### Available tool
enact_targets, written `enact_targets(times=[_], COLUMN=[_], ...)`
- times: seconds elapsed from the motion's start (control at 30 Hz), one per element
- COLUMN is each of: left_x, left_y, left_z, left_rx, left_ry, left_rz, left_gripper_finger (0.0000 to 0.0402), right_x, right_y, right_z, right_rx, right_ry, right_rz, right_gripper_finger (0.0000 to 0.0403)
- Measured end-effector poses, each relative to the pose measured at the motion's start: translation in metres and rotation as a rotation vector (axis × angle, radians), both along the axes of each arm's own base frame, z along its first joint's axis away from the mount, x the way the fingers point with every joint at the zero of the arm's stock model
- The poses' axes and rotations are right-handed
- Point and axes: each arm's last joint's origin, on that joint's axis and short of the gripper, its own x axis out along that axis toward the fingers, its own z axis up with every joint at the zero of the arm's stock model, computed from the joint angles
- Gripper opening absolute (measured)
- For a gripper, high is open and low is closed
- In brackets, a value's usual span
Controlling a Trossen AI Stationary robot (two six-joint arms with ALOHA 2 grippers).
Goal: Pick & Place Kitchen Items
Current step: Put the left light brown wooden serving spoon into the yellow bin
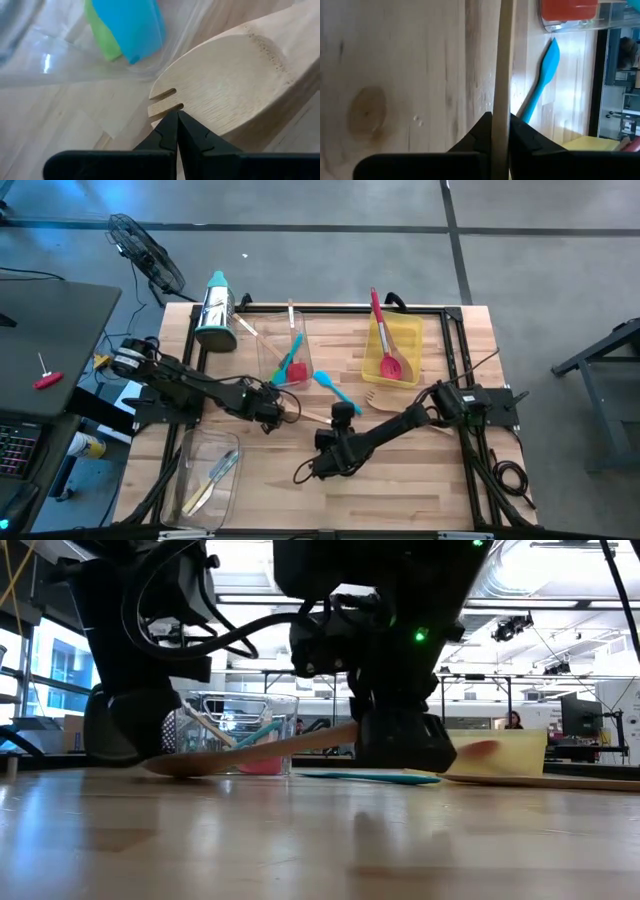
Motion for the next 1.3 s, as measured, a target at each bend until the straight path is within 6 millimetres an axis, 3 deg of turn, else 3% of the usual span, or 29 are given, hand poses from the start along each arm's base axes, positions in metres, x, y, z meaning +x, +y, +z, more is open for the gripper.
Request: enact_targets(times=[0.2,0.43,0.67,1.07,1.17,1.3], left_x=[0.018,0.045,0.058,0.041,0.035,0.027], left_y=[-0.015,-0.042,-0.064,-0.106,-0.117,-0.131], left_z=[0.024,0.075,0.140,0.265,0.277,0.278], left_rx=[-0.099,-0.101,-0.062,0.035,0.053,0.029], left_ry=[-0.026,-0.164,-0.289,-0.616,-0.684,-0.703], left_rz=[-0.081,-0.254,-0.370,-0.523,-0.540,-0.570], left_gripper_finger=[0.0001,0.0002,0.0002,0.0002,0.0002,0.0002], right_x=[-0.009,-0.030,-0.061,-0.131,-0.143,-0.149], right_y=[0.016,0.044,0.072,0.101,0.105,0.101], right_z=[0.000,0.001,0.025,0.087,0.103,0.125], right_rx=[0.030,0.048,0.036,0.031,0.065,0.071], right_ry=[0.007,0.026,-0.035,-0.214,-0.304,-0.448], right_rz=[0.001,0.006,-0.020,-0.157,-0.159,-0.135], right_gripper_finger=[0.0017,0.0012,0.0012,0.0012,0.0012,0.0012])
